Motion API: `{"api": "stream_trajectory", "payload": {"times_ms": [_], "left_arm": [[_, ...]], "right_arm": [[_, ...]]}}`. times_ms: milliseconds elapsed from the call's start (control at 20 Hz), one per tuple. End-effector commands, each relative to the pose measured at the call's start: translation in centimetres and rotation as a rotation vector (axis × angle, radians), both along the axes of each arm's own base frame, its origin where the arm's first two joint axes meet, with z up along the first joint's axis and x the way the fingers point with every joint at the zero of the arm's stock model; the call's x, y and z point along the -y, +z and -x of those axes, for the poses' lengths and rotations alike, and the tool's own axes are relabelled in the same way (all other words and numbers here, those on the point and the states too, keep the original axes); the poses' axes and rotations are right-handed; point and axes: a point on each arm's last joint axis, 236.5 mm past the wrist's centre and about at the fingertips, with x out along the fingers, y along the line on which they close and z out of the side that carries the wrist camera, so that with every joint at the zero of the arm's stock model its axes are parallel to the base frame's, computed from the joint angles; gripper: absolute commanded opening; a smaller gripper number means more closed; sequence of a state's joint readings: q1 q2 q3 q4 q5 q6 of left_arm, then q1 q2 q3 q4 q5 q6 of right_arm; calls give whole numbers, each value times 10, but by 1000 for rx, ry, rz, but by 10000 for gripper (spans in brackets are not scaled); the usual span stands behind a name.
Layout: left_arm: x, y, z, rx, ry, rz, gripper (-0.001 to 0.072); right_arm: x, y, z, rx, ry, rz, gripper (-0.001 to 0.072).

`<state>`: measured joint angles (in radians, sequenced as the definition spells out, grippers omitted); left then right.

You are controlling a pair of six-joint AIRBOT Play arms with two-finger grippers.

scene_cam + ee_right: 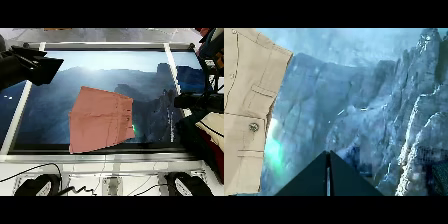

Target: Fold the clothes and pants, and hang the long-sleeved shirts on hangers.

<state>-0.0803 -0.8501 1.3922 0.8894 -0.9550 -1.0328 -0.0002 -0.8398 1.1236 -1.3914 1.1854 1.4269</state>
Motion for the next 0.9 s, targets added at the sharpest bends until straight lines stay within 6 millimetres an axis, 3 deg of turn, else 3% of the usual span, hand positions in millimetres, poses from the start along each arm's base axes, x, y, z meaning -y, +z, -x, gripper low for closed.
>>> {"api": "stream_trajectory", "payload": {"times_ms": [0,650,850], "left_arm": [[0,0,0,2,1,0,698],[0,1,0,2,1,0,698],[0,0,0,2,1,0,698]], "right_arm": [[0,0,0,0,1,0,19],[0,1,-1,5,0,-2,19],[8,20,-25,136,-30,20,19]]}}
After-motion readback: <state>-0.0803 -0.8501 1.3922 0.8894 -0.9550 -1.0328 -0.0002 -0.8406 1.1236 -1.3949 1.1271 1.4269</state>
